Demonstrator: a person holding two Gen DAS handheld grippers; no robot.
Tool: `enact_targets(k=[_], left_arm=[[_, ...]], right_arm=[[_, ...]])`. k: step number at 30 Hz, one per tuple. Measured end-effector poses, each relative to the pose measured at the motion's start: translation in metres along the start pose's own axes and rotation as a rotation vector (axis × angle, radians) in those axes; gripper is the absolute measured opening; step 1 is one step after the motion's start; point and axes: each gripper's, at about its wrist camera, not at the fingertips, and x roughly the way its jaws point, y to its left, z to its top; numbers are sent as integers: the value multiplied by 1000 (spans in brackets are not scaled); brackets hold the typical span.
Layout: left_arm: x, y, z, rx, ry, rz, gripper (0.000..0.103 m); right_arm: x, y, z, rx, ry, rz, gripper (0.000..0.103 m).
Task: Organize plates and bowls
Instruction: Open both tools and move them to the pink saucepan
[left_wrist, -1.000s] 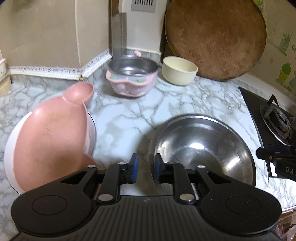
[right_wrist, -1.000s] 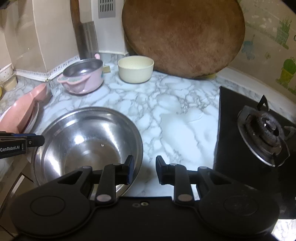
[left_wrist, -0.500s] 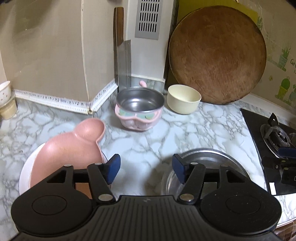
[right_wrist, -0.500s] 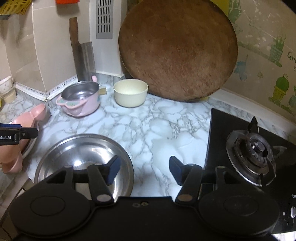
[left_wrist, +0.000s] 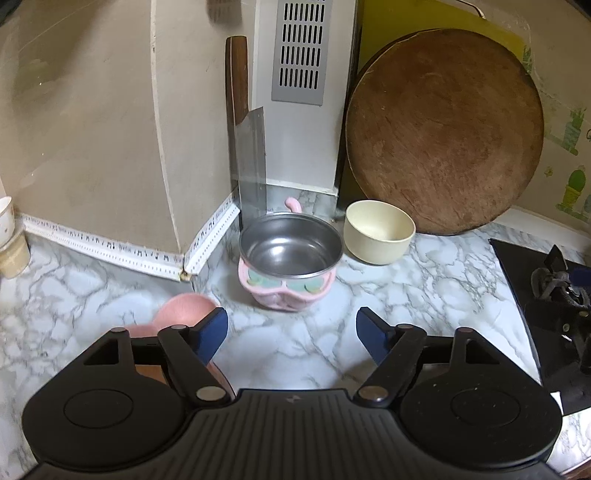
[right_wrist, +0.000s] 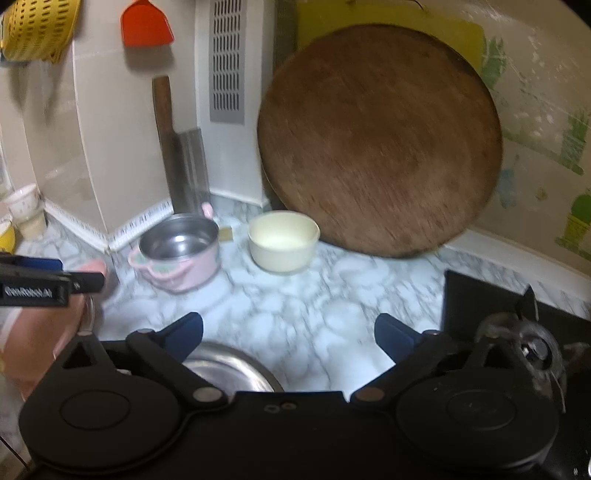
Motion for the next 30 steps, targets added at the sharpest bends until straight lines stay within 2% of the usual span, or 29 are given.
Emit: enact_targets(k=[10,18,30], left_arm=[[41,16,35,19,11,60,76],[88,30,60,-25,80,82,76],[146,36,71,-23,164,124,76]], right_arm=[[47,16,41,30,39,72,103],[99,29,69,95,114,104,103],[180,53,89,171,230,82,97]])
